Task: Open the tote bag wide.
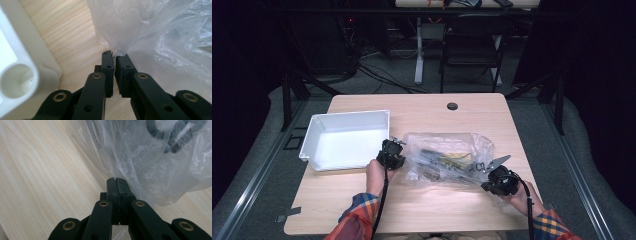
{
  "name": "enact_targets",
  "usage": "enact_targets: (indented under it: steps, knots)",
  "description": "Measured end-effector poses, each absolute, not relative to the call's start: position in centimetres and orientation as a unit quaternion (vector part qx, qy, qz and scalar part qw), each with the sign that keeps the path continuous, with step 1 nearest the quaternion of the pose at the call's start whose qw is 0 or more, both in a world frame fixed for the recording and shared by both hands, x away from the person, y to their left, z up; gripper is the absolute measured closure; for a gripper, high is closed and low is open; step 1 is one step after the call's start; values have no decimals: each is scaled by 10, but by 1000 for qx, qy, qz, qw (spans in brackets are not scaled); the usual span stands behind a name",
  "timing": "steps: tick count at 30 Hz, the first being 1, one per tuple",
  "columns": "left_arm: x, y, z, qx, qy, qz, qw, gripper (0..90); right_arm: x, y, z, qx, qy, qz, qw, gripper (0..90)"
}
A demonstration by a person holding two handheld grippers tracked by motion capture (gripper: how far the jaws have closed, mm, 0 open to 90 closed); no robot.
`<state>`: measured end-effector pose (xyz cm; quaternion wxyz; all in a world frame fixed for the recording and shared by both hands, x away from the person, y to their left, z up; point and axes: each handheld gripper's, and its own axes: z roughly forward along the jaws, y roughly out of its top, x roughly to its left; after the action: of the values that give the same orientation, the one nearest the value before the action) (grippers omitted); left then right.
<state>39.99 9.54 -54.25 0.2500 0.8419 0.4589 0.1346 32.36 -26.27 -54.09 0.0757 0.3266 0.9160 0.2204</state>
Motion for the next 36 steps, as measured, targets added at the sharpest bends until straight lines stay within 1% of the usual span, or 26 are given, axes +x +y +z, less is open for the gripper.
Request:
enact_targets:
  steps: [1, 3, 4, 6, 7, 9, 10, 12, 15, 16, 18, 20, 23, 25, 26, 28, 30, 31, 32, 34, 36]
  knots:
    - [399, 96, -540, 841, 458, 132, 256, 800, 323, -262, -539, 325, 915, 227, 77, 888]
    - [396, 97, -529, 839, 454, 131, 271, 734, 321, -261, -533, 316, 912, 247, 82, 791]
    - [395, 98, -524, 839, 450, 131, 275, 702, 319, -260, -528, 312, 910, 260, 79, 766]
    - [390, 100, -512, 836, 449, 135, 283, 593, 315, -258, -518, 302, 908, 277, 85, 696]
    - [388, 101, -507, 836, 447, 142, 286, 559, 313, -257, -514, 299, 906, 285, 87, 673]
    - [383, 103, -498, 834, 445, 145, 293, 481, 310, -255, -506, 290, 902, 302, 103, 615]
    - [380, 104, -492, 833, 440, 151, 299, 458, 308, -254, -501, 287, 899, 314, 109, 606]
    - [376, 104, -484, 833, 435, 152, 306, 416, 306, -251, -493, 286, 889, 331, 135, 561]
    - [369, 98, -477, 842, 414, 153, 312, 363, 307, -246, -485, 287, 877, 343, 177, 548]
    - [366, 93, -476, 849, 402, 146, 312, 346, 307, -246, -484, 286, 875, 343, 186, 546]
    - [364, 85, -478, 860, 386, 143, 301, 316, 308, -245, -482, 286, 868, 348, 207, 551]
    - [364, 76, -484, 873, 371, 146, 280, 295, 307, -247, -480, 287, 863, 355, 216, 552]
    - [366, 67, -496, 889, 356, 146, 249, 298, 305, -251, -475, 286, 855, 367, 231, 552]
    - [367, 64, -502, 893, 349, 154, 238, 354, 302, -253, -470, 284, 847, 374, 249, 552]
    - [367, 62, -505, 896, 346, 159, 229, 394, 301, -255, -468, 283, 844, 379, 253, 548]
    - [369, 60, -510, 900, 339, 168, 216, 515, 304, -256, -466, 295, 843, 368, 259, 518]
    - [371, 59, -513, 901, 338, 171, 212, 606, 309, -258, -468, 305, 843, 356, 264, 483]
    - [372, 58, -516, 900, 339, 173, 213, 638, 312, -258, -470, 313, 844, 348, 262, 465]
    - [373, 59, -517, 901, 339, 168, 212, 667, 316, -259, -472, 319, 845, 345, 257, 464]
    - [374, 60, -519, 900, 342, 168, 213, 709, 325, -261, -478, 334, 855, 325, 228, 422]
    - [375, 61, -519, 897, 346, 165, 221, 768, 332, -264, -485, 340, 860, 332, 184, 421]
